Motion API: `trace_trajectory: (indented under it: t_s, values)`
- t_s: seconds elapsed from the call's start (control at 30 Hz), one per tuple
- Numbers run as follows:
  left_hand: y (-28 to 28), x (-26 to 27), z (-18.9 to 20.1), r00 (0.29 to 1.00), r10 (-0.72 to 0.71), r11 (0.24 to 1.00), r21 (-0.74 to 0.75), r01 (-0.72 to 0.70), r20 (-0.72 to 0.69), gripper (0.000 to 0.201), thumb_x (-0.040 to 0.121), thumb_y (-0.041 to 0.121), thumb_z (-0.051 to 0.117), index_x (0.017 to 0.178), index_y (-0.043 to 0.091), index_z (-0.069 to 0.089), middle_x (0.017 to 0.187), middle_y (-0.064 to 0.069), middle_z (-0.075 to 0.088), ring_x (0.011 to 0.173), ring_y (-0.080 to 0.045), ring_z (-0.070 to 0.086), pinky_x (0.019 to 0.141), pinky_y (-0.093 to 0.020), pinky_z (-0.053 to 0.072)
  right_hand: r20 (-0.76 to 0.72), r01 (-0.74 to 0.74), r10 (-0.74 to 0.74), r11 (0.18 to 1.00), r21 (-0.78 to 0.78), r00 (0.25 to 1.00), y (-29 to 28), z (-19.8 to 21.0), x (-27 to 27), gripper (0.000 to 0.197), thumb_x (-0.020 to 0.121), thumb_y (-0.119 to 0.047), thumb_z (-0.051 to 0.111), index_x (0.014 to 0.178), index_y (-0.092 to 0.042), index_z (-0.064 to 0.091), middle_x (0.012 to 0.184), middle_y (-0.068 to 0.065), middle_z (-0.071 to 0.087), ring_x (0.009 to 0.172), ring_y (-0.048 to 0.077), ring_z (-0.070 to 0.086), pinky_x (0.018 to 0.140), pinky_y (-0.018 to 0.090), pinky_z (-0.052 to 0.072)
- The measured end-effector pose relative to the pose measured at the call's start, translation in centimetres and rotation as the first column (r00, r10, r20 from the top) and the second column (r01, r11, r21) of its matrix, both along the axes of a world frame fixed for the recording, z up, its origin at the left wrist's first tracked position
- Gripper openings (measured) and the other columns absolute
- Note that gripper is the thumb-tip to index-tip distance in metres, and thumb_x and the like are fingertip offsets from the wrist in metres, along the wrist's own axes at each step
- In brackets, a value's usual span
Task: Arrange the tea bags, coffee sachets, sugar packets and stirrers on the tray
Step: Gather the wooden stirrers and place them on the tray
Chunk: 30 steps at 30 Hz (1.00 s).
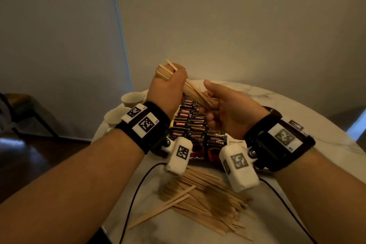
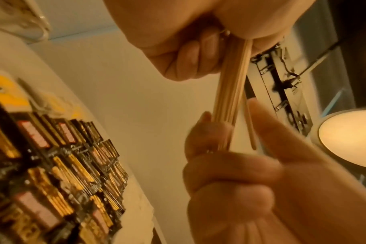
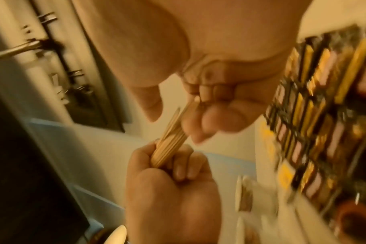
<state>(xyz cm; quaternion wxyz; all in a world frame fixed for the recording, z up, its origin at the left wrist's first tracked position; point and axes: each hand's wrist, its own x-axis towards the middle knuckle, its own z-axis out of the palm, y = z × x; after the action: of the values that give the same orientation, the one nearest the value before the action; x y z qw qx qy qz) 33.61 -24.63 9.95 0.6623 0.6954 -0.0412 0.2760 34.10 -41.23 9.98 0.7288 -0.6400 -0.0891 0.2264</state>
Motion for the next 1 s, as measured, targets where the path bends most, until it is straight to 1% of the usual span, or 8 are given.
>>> trace_trajectory:
  t_s: [0.07,0.17,0.33,0.5,0.6,0.7,0.8,1.0]
  values:
    - [-0.3,0.4,0.2,0.996,0.044,0.998,-0.051,-0.048,-0.078,0.031,0.092,0.026,0.057,0.062,0.019,0.056,0.052,0.004,0.051,0.046,-0.016,0.046,0.052,-0.028,0.035,0.200,0.022,-0.012,0.999,-0.045,0.980,-0.6,0.1,-0.7,0.028,0.097,-0.030,0.067,0.116,-0.010,0.060,0.098,0.011,0.074,0.073,0.021,0.069,0.061,0.033,0.059]
    - [-1.2,0.8,0.7,0.985,0.038,0.991,-0.121,-0.059,-0.166,0.032,0.092,0.024,0.057,0.061,0.018,0.051,0.050,0.003,0.050,0.043,-0.015,0.044,0.047,-0.024,0.033,0.434,0.077,0.002,0.983,-0.166,0.901,-1.5,0.5,-1.5,0.021,0.096,-0.014,0.067,0.112,-0.006,0.056,0.094,0.007,0.078,0.080,0.026,0.075,0.072,0.041,0.064]
    - [-3.2,0.7,1.3,0.964,-0.130,0.982,-0.166,0.092,-0.232,0.027,0.097,0.025,0.060,0.072,0.017,0.052,0.050,0.006,0.052,0.044,-0.012,0.048,0.046,-0.023,0.039,0.515,0.070,0.101,0.951,-0.302,0.851,-3.5,1.2,-1.4,0.011,0.098,-0.020,0.064,0.103,-0.011,0.059,0.093,0.009,0.077,0.080,0.024,0.074,0.069,0.036,0.062]
    - [-6.7,1.5,2.0,0.903,-0.195,0.980,-0.040,0.194,-0.384,0.023,0.095,0.025,0.056,0.075,0.015,0.061,0.060,0.000,0.058,0.051,-0.015,0.056,0.050,-0.025,0.046,0.670,0.270,0.114,0.856,-0.441,0.733,-4.8,2.3,-0.3,0.033,0.084,-0.037,0.081,0.089,-0.012,0.060,0.074,0.009,0.067,0.064,0.019,0.062,0.067,0.038,0.056]
    - [-8.9,2.9,2.7,0.855,-0.240,0.971,-0.105,0.216,-0.460,0.025,0.091,0.024,0.055,0.068,0.015,0.060,0.061,-0.004,0.057,0.049,-0.020,0.053,0.050,-0.026,0.044,0.665,0.326,0.107,0.807,-0.493,0.739,-6.0,3.3,0.9,0.029,0.080,-0.029,0.084,0.080,-0.016,0.058,0.064,-0.001,0.064,0.055,0.013,0.061,0.056,0.031,0.054]
    - [-11.2,4.3,3.0,0.805,-0.272,0.961,-0.099,0.260,-0.527,0.029,0.092,0.022,0.053,0.063,0.018,0.052,0.058,-0.003,0.044,0.042,-0.017,0.034,0.047,-0.021,0.028,0.627,0.350,0.082,0.769,-0.535,0.775,-7.6,3.5,2.4,0.029,0.081,-0.022,0.081,0.074,-0.019,0.053,0.066,0.003,0.062,0.052,0.011,0.055,0.047,0.023,0.047]
    - [-13.2,5.7,2.6,0.747,-0.291,0.951,-0.099,0.292,-0.598,0.027,0.093,0.023,0.052,0.067,0.018,0.052,0.058,-0.003,0.040,0.043,-0.016,0.030,0.047,-0.020,0.025,0.588,0.377,0.024,0.746,-0.549,0.809,-9.2,2.9,3.7,0.027,0.080,-0.019,0.079,0.073,-0.019,0.053,0.065,0.002,0.060,0.051,0.010,0.053,0.044,0.020,0.046]
    - [-15.9,8.4,1.0,0.651,-0.332,0.932,-0.133,0.336,-0.683,0.023,0.094,0.029,0.053,0.074,0.019,0.057,0.062,-0.003,0.047,0.048,-0.016,0.039,0.046,-0.020,0.030,0.516,0.378,-0.021,0.705,-0.600,0.857,-11.9,1.3,6.1,0.025,0.076,-0.022,0.083,0.070,-0.020,0.058,0.063,-0.002,0.066,0.058,0.012,0.062,0.058,0.030,0.054]
